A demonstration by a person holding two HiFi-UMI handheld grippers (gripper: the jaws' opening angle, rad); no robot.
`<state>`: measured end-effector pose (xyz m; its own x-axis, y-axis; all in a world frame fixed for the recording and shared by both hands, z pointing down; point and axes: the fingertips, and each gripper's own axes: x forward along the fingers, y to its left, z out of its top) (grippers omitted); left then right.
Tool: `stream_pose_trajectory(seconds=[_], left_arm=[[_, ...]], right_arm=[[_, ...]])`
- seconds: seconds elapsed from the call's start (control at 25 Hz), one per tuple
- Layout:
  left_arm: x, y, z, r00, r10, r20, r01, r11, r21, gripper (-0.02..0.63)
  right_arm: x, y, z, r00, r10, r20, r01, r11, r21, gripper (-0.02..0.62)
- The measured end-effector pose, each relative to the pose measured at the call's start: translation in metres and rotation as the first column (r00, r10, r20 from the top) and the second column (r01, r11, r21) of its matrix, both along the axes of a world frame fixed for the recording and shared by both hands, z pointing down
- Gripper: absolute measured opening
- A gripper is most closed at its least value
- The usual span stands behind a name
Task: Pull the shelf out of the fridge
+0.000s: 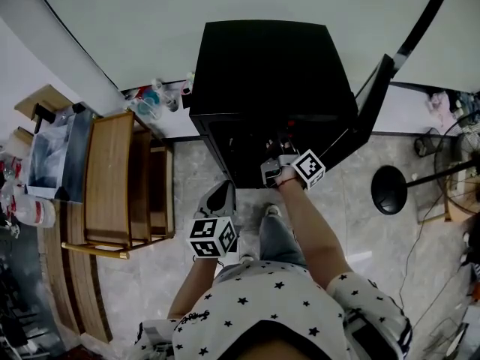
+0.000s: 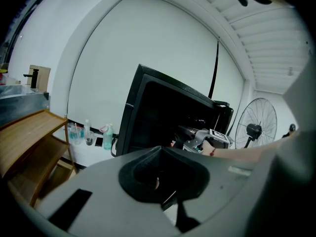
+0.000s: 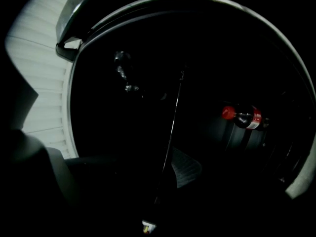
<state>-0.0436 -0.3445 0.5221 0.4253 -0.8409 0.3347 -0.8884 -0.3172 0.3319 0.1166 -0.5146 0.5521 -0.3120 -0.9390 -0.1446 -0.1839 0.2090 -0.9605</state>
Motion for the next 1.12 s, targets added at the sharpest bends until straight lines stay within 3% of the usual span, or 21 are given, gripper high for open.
stream_pose_trajectory(seconds=[0.6, 0.84, 0.92, 1.12], left_arm=[[-0.022, -0.006, 0.0, 0.997, -0.08, 0.02, 0.08, 0.997, -0.001, 0.014], [-0.031, -0.003, -0.002, 0.994, -0.101, 0.031, 0.101, 0.995, 0.001, 0.014], [-0.032, -0.001, -0.003, 0.994, -0.105, 0.034, 0.105, 0.994, 0.001, 0.014], [-0.034, 0.003, -0.004, 0.993, -0.114, 0.037, 0.114, 0.993, 0.002, 0.014]], right_arm=[[0.001, -0.049, 0.006, 0.995, 0.045, 0.092, -0.044, 0.999, -0.008, 0.106], [0.0, -0.062, 0.004, 0.991, 0.069, 0.113, -0.065, 0.997, -0.038, 0.064], [0.0, -0.062, 0.007, 0.99, 0.084, 0.11, -0.077, 0.995, -0.066, 0.016], [0.0, -0.061, 0.009, 0.988, 0.098, 0.116, -0.087, 0.992, -0.095, 0.02]])
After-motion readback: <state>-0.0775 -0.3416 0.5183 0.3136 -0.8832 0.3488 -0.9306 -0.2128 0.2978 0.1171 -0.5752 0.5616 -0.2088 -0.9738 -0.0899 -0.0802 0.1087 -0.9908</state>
